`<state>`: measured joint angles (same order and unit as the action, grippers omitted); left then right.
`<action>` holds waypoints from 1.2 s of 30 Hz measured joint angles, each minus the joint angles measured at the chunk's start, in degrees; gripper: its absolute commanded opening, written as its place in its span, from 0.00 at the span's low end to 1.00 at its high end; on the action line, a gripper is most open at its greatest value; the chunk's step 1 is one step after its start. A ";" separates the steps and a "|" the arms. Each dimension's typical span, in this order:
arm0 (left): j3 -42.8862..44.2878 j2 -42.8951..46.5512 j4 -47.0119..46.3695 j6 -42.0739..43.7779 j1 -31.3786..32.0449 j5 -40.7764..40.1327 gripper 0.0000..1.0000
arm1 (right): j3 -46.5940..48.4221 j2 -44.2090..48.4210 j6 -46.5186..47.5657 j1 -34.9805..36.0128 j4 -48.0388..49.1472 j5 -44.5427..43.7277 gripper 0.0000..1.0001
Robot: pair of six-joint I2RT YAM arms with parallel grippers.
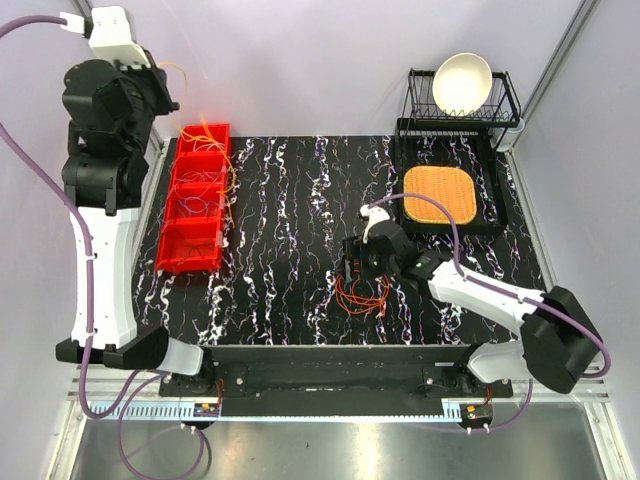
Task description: Untangle the cables
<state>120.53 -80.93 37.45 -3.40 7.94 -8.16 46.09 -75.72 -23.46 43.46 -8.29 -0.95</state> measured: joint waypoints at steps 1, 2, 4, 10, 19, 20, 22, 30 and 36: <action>0.59 -0.37 -0.15 -0.31 -0.79 -0.02 0.00 | -0.72 -0.42 -0.13 0.00 0.63 0.04 0.78; 1.09 -0.61 -0.44 -0.68 -1.49 -0.02 0.00 | -1.64 -0.96 -0.20 0.00 1.68 0.11 0.78; 1.97 -0.96 -1.25 -1.14 -2.54 -0.04 0.00 | -3.15 -2.21 -0.31 0.00 3.37 0.31 0.77; 7.80 -3.13 -3.54 -3.30 -5.42 0.76 0.00 | -3.74 -4.55 -0.22 0.00 6.99 2.69 0.76; 10.84 -4.70 -8.41 -5.07 -5.84 1.46 0.00 | -3.74 -6.73 -0.13 -0.28 9.51 5.18 0.75; 10.67 -4.68 -8.68 -5.07 -5.84 1.46 0.00 | -3.74 -6.73 -0.13 -0.37 9.77 5.25 0.75; 8.96 -4.31 -10.34 -5.07 -6.08 1.46 0.00 | -3.74 -6.73 -0.13 -0.63 10.16 5.60 0.75; -2.51 -2.19 -13.73 -4.81 -6.88 0.66 0.00 | -3.74 -6.86 -0.13 -1.09 10.25 6.69 0.75; -11.15 -0.42 -15.26 -4.59 -7.50 -0.13 0.00 | -3.74 -6.86 -0.15 -1.33 10.25 6.91 0.74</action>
<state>109.38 -81.34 22.20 -7.99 0.45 -8.29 42.35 -82.59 -23.62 42.13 1.96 5.96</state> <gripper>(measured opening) 0.009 0.748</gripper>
